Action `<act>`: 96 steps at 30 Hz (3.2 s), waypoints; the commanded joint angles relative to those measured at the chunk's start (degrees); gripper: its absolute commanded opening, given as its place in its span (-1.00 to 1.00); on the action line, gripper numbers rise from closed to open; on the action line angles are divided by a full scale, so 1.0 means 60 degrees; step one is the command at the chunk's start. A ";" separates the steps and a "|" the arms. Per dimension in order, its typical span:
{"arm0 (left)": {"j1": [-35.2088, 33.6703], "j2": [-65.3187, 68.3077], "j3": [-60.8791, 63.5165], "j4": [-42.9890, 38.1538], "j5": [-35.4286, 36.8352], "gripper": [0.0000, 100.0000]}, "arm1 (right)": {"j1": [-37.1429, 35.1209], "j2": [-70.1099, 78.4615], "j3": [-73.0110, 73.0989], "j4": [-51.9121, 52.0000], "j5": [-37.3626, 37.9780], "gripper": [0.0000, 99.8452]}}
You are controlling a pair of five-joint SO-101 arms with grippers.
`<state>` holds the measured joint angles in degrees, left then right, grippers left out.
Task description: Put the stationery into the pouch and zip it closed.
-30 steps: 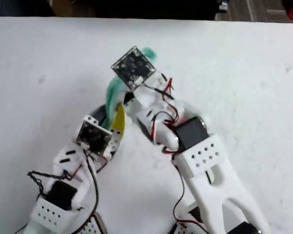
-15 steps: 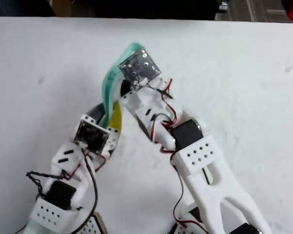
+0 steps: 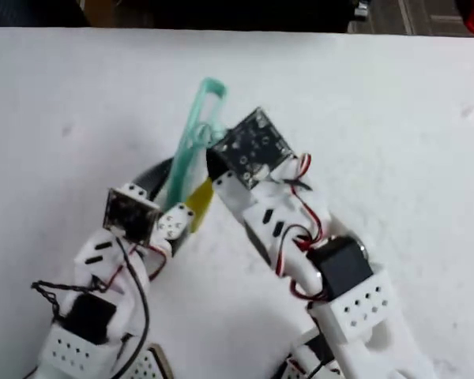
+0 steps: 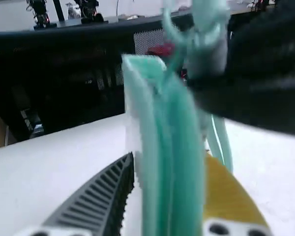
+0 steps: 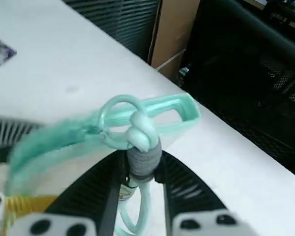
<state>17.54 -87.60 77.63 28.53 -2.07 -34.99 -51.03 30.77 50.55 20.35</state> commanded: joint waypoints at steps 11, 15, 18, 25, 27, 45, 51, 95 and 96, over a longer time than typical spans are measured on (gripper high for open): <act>0.0681 0.0022 -0.1495 0.1465 0.0059 -0.95 | 0.0051 -0.0198 -0.1275 0.0579 0.0806 -0.97; 0.0769 0.0022 -0.1289 0.1641 -0.0396 -0.95 | 0.0125 0.0110 -0.1480 -0.0286 0.0879 -0.97; 0.1253 0.0007 -0.1114 0.1817 -0.0923 -0.95 | 0.0125 0.0681 -0.1480 -0.0813 0.1407 -0.97; 0.1370 0.0007 -0.0850 0.1802 -0.1114 -0.94 | 0.1194 0.1414 -0.1524 -0.1267 0.1538 -0.97; 0.1370 0.0007 -0.0850 0.1802 -0.1114 -0.94 | 0.1297 0.1385 -0.1524 -0.1179 0.1538 -0.97; 0.1209 0.0007 -0.0850 0.2066 -0.1495 -0.96 | 0.1824 0.1487 -0.1538 -0.1692 0.1538 -0.97; 0.1209 0.0007 -0.0850 0.2066 -0.1495 -0.96 | 0.2835 0.1853 -0.1538 -0.1941 0.1538 -0.97; 0.1267 0.0007 -0.0864 0.2081 -0.1509 -0.96 | 0.5179 0.3817 -0.1612 -0.2249 0.0674 -0.97; 0.1267 0.0007 -0.0864 0.2081 -0.1509 -0.96 | 0.5326 0.4139 -0.1656 -0.2264 0.0674 -0.97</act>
<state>24.75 -88.04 72.70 40.13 -10.77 -7.74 -29.41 21.54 39.74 24.48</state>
